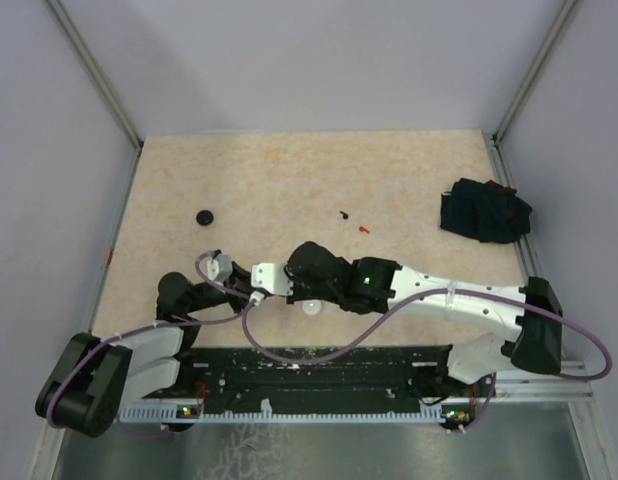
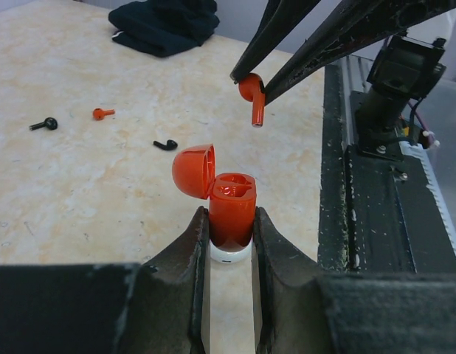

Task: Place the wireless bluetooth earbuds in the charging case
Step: Place the earbud in the charging case.

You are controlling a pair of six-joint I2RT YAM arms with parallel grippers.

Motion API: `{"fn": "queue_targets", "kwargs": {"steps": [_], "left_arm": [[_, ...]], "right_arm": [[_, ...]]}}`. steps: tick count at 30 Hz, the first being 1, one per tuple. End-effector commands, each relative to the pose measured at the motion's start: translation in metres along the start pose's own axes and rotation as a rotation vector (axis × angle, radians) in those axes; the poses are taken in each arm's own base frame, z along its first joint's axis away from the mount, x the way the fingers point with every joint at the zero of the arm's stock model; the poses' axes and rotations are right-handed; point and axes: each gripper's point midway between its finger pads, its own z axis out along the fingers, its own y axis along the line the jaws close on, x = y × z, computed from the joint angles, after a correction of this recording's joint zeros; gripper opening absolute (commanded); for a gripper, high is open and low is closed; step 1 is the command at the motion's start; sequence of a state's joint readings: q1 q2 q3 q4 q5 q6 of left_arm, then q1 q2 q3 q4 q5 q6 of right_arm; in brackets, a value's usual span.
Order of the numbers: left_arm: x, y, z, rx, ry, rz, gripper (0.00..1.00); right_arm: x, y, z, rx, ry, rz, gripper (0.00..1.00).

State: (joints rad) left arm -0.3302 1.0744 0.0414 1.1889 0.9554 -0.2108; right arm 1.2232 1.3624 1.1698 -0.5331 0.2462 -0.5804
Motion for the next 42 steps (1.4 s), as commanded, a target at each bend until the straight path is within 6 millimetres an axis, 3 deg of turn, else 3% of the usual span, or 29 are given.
{"fn": "queue_targets", "kwargs": {"steps": [1, 9, 31, 42], "left_arm": [[-0.019, -0.018, 0.005, 0.153, -0.029, 0.075, 0.0], [-0.026, -0.027, 0.006, 0.215, -0.06, 0.075, 0.0], [-0.039, -0.031, 0.008, 0.238, -0.113, 0.069, 0.0], [-0.045, -0.037, 0.005, 0.266, -0.128, 0.17, 0.0]], "right_arm": [[-0.037, -0.019, -0.021, 0.073, -0.077, -0.111, 0.11], [-0.046, -0.004, -0.014, 0.071, -0.063, -0.218, 0.11], [-0.042, 0.023, -0.002, 0.024, -0.032, -0.315, 0.11], [-0.037, 0.019, 0.001, 0.071, -0.002, -0.345, 0.11]]}}
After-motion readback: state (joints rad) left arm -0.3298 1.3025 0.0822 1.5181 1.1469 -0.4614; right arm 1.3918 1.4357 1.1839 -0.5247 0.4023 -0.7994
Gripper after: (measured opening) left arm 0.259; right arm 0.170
